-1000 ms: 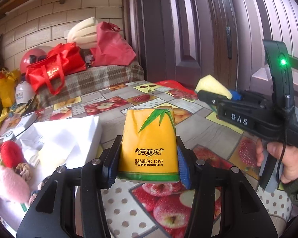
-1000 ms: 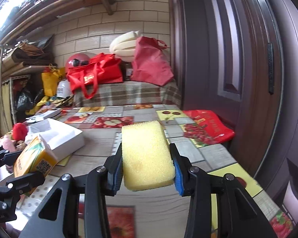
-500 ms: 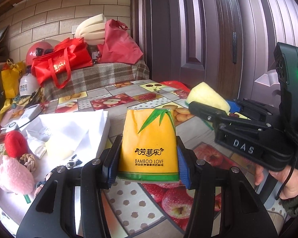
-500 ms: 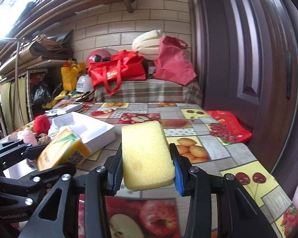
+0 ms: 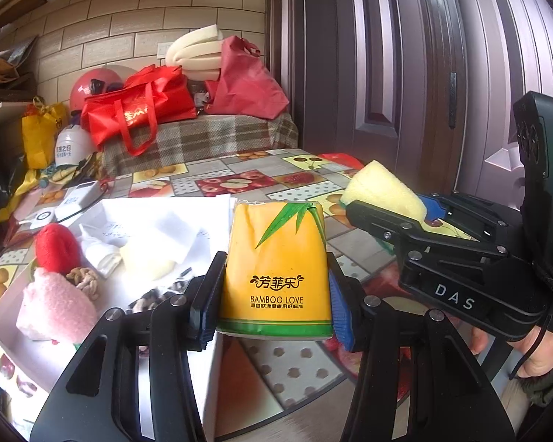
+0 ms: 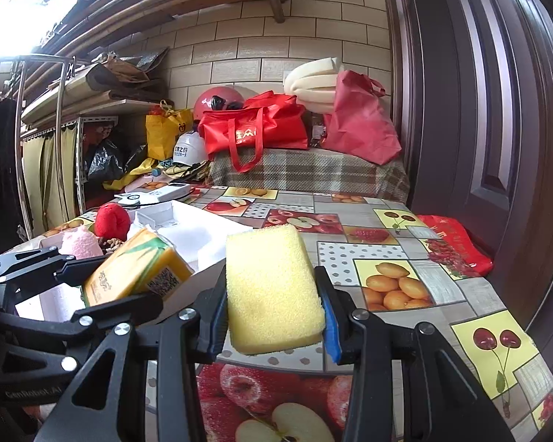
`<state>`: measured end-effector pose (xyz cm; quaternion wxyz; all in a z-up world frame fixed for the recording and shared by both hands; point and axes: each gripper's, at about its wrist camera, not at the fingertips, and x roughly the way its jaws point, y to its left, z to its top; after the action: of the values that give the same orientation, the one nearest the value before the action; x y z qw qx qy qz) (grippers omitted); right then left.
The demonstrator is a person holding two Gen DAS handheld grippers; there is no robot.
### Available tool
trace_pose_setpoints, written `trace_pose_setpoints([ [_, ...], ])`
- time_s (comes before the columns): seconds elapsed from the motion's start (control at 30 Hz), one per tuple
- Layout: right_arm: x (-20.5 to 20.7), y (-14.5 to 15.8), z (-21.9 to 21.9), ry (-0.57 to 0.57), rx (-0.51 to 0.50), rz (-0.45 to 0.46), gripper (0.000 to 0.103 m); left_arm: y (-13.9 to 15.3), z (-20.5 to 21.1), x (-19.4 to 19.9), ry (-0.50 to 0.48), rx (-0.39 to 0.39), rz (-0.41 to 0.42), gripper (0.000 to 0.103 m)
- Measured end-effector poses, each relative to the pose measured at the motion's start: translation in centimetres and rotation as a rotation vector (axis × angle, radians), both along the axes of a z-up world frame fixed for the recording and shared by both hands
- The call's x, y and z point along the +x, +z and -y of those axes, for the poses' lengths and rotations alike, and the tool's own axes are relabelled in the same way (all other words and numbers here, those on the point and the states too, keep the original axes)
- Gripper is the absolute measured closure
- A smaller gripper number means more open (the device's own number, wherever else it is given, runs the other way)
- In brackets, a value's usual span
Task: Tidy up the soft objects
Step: 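Carry tissue pack with left tool while right tool carries sponge to tray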
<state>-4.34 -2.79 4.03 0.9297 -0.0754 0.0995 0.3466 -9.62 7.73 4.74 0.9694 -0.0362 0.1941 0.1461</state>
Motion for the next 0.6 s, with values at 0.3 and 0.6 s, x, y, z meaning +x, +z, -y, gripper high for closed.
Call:
trace_pose_setpoints([
  [0.3,-0.6,-0.1,-1.3,0.031,-0.007,-0.009,0.061,0.0,-1.0,-1.3,0.026,0.009,0.000,0.053],
  [0.6,-1.3,-0.2,-3.2,0.074,-0.033,0.001,0.061,-0.1,-2.8,-2.6,0.070,-0.009,0.007,0.053],
])
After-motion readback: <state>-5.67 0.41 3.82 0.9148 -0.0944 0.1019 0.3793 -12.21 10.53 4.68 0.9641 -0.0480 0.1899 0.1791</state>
